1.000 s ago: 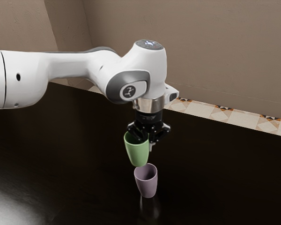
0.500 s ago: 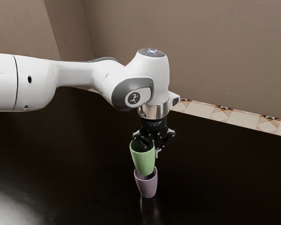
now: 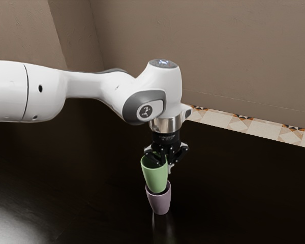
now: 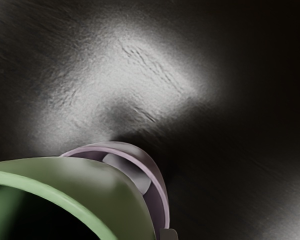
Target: Place the left cup onto the right cup
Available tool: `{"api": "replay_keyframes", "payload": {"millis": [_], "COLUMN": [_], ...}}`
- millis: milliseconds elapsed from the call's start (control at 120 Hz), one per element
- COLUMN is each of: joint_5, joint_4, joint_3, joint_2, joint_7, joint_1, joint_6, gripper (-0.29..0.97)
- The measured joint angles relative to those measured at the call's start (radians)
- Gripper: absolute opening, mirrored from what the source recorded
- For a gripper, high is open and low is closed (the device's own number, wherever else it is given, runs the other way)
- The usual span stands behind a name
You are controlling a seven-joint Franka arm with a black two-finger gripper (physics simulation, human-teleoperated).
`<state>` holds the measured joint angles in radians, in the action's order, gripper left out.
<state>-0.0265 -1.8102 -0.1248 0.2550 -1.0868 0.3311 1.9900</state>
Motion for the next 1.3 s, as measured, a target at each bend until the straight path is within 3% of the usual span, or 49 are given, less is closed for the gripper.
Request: {"api": "replay_keyframes", "payload": {"millis": [100, 308, 508, 633, 850, 1300], "joint_5": [0.0, 0.003, 0.002, 0.0, -0.026, -0.11], "joint_4": [-0.01, -0.012, -0.018, -0.014, 0.037, 0.1], "joint_3": [0.0, -0.001, -0.001, 0.004, 0.108, 0.272], "joint_2": [0.001, -0.002, -0.056, -0.109, -0.172, -0.235], "joint_7": [-0.004, -0.011, -0.015, -0.015, 0.042, 0.445], "joint_1": [0.0, 0.001, 0.001, 0.003, 0.012, -0.01], "joint_6": [0.013, 0.027, 0.017, -0.008, -0.063, -0.147], "gripper": [-0.09, 0.35, 0.55, 0.61, 0.65, 0.68]}}
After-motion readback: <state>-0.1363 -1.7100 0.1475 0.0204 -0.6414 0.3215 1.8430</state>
